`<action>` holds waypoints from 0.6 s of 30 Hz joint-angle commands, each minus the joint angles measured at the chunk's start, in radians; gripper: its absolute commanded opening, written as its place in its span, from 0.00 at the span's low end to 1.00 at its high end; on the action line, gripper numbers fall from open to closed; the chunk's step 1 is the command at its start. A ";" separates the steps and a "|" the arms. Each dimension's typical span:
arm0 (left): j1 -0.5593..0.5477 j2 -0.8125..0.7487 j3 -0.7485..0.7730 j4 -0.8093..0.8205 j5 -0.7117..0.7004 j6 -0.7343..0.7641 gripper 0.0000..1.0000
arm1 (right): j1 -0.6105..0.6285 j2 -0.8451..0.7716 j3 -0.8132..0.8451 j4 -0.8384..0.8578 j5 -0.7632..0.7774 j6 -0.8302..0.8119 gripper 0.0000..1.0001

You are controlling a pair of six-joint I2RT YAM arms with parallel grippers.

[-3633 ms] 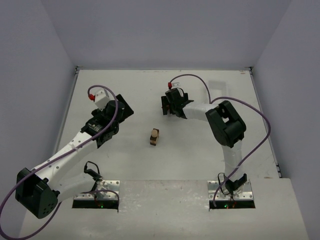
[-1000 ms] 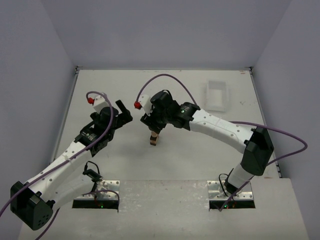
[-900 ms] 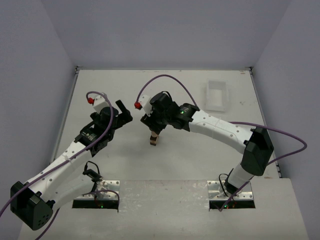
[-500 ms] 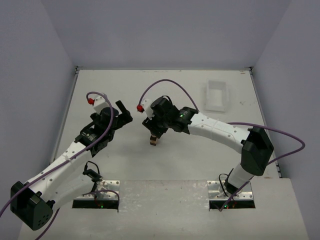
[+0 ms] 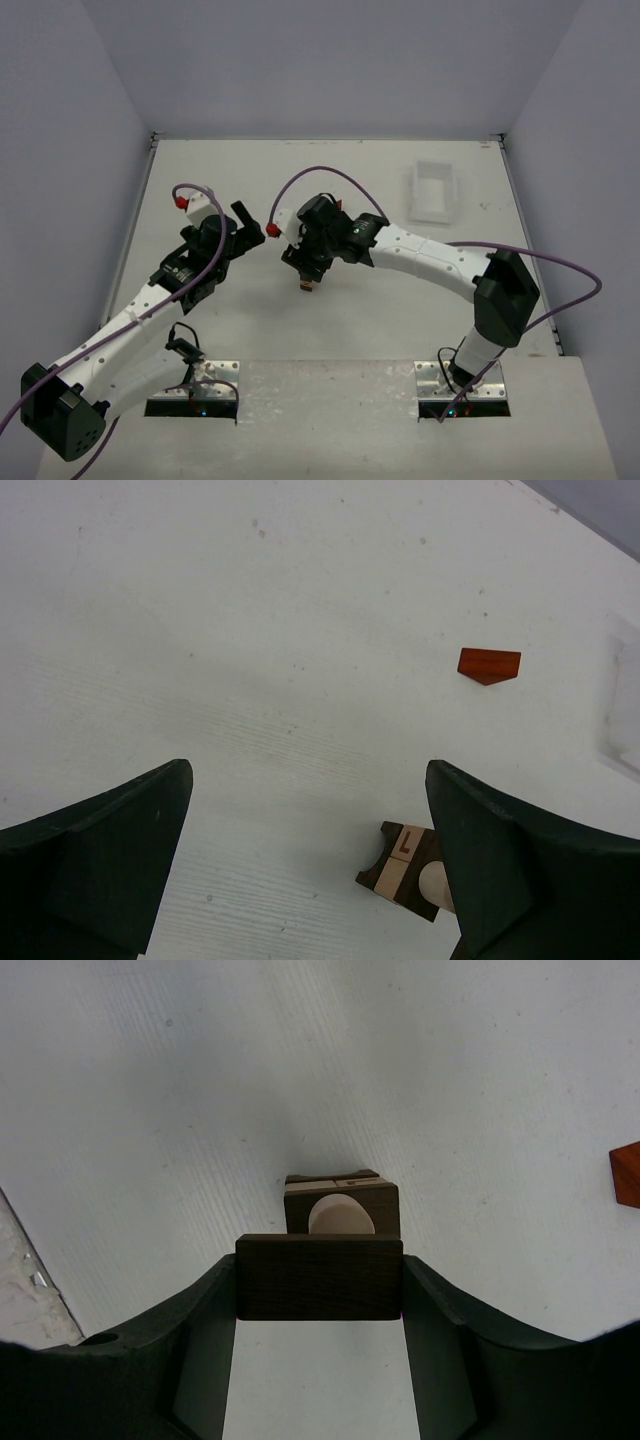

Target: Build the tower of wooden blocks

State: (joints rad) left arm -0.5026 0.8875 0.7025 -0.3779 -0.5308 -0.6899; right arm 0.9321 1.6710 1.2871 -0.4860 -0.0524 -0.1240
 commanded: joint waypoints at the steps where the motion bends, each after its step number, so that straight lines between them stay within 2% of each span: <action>1: 0.010 -0.016 -0.001 0.042 0.003 -0.010 1.00 | 0.006 0.020 0.058 -0.011 -0.015 -0.034 0.46; 8: 0.009 -0.019 -0.001 0.040 0.005 -0.008 1.00 | 0.006 0.028 0.052 0.013 -0.026 -0.087 0.52; 18: 0.010 -0.026 -0.005 0.039 0.003 -0.008 1.00 | 0.005 0.032 0.040 0.050 -0.031 -0.127 0.53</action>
State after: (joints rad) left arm -0.5026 0.8787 0.6971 -0.3779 -0.5308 -0.6899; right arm 0.9321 1.7054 1.3003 -0.4901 -0.0695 -0.2275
